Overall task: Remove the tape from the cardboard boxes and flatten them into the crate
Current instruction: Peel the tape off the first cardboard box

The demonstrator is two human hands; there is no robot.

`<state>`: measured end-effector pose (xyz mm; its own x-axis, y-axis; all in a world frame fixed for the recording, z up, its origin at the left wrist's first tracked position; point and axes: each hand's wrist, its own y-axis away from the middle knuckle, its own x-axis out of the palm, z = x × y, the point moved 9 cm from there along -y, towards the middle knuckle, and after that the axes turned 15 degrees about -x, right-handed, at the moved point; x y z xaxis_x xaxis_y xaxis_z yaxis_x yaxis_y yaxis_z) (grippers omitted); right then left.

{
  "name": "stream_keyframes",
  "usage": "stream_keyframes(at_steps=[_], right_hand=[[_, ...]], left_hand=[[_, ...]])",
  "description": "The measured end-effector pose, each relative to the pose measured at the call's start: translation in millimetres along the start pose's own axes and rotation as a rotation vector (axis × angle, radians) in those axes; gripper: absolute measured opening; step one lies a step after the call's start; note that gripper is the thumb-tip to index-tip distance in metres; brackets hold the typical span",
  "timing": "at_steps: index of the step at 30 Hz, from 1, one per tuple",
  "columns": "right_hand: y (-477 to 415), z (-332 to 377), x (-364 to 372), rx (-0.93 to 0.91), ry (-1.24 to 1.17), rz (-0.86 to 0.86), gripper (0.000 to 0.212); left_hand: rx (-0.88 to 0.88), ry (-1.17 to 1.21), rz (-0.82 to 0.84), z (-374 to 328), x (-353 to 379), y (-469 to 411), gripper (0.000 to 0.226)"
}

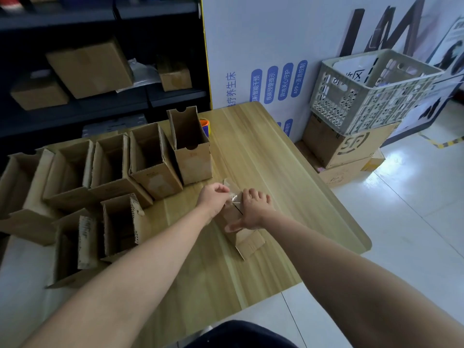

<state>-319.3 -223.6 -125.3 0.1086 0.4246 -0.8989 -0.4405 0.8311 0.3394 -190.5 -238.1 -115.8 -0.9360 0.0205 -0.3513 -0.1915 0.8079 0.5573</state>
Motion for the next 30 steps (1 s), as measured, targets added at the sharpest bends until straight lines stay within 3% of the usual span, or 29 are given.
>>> stream_keyframes(at_steps=[3,5,8,16,19,23,27,30], right_hand=[[-2,4,2,0.005,0.015,-0.036,0.108],[-4,5,2,-0.022,0.014,-0.020,0.104],[-8,5,-4,-0.077,0.063,0.024,0.100],[-1,-9,-11,-0.104,0.066,0.092,0.094],[-5,-2,-5,-0.098,0.065,0.100,0.096],[-10,5,-3,-0.091,-0.069,0.042,0.095],[-15,8,0,-0.088,-0.098,0.029,0.082],[-17,7,-1,-0.060,-0.098,0.043,0.082]], left_hand=[[-0.032,-0.044,0.044,4,2,-1,0.026],[-0.007,-0.220,-0.062,8,-7,-2,0.041],[0.049,-0.345,-0.184,9,-16,-1,0.032],[-0.130,0.081,-0.404,35,-66,-1,0.019],[-0.064,-0.028,-0.468,30,-68,0,0.017],[0.141,-0.305,-0.387,9,-44,1,0.019],[0.163,-0.394,-0.228,13,-22,3,0.030],[0.178,-0.474,-0.217,13,-17,4,0.036]])
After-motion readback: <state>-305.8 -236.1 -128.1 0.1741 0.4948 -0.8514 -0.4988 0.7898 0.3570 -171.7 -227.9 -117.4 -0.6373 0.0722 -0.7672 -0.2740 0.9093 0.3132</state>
